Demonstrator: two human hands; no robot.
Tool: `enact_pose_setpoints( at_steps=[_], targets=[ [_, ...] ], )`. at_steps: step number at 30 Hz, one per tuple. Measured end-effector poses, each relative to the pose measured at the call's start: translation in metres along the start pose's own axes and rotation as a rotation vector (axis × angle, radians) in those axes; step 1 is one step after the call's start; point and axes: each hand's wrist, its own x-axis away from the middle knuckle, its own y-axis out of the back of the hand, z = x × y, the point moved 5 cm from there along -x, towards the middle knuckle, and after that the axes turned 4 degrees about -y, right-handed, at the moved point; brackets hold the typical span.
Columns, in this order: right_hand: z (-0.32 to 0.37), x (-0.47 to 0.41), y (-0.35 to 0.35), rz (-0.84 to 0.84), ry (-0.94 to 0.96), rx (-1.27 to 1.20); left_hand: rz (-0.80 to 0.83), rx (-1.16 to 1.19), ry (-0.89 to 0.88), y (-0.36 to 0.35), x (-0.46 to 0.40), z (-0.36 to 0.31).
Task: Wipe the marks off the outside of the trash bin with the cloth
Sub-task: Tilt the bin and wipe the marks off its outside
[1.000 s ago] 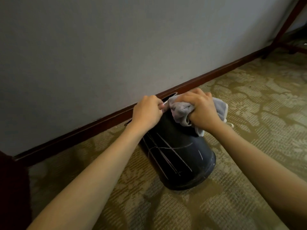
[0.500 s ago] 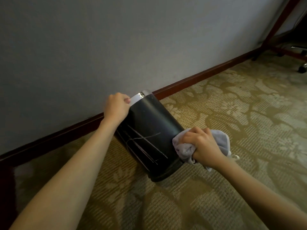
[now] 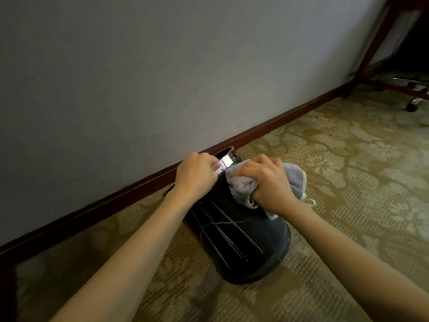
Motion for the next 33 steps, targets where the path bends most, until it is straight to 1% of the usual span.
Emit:
enact_pose_setpoints(
  at_steps=[2, 5, 8, 11, 13, 14, 18, 22, 26, 28, 33],
  targets=[
    [0.001, -0.001, 0.006, -0.036, 0.085, 0.057, 0.003, -0.001, -0.03, -0.004, -0.001, -0.008],
    [-0.011, 0.014, 0.005, -0.053, 0.061, 0.026, -0.01, 0.062, -0.016, -0.007, -0.003, -0.008],
    [-0.021, 0.038, -0.008, 0.039, 0.103, -0.002, -0.025, 0.085, 0.013, -0.005, -0.003, -0.003],
    [-0.038, 0.068, -0.021, 0.11, 0.056, 0.003, -0.035, 0.093, 0.109, 0.002, -0.005, 0.015],
    [-0.045, 0.088, -0.029, 0.187, 0.081, -0.019, -0.055, 0.125, 0.174, 0.005, -0.005, 0.031],
    [-0.048, 0.095, -0.031, 0.198, 0.093, -0.01, -0.067, 0.137, 0.193, 0.006, -0.005, 0.037],
    [-0.049, 0.099, -0.031, 0.157, 0.051, 0.047, -0.083, 0.135, 0.214, 0.006, -0.004, 0.044],
    [-0.039, 0.072, -0.024, 0.143, 0.073, 0.054, -0.074, 0.147, 0.175, 0.004, -0.005, 0.036],
    [-0.015, 0.024, -0.011, 0.04, 0.155, 0.037, -0.038, 0.186, 0.104, -0.001, -0.006, 0.015],
    [-0.008, 0.006, -0.006, -0.013, 0.155, 0.047, -0.032, 0.2, 0.082, -0.003, -0.006, 0.008],
    [-0.014, 0.016, -0.011, -0.002, 0.145, -0.021, -0.022, 0.227, 0.102, -0.003, -0.008, 0.019]
  ],
)
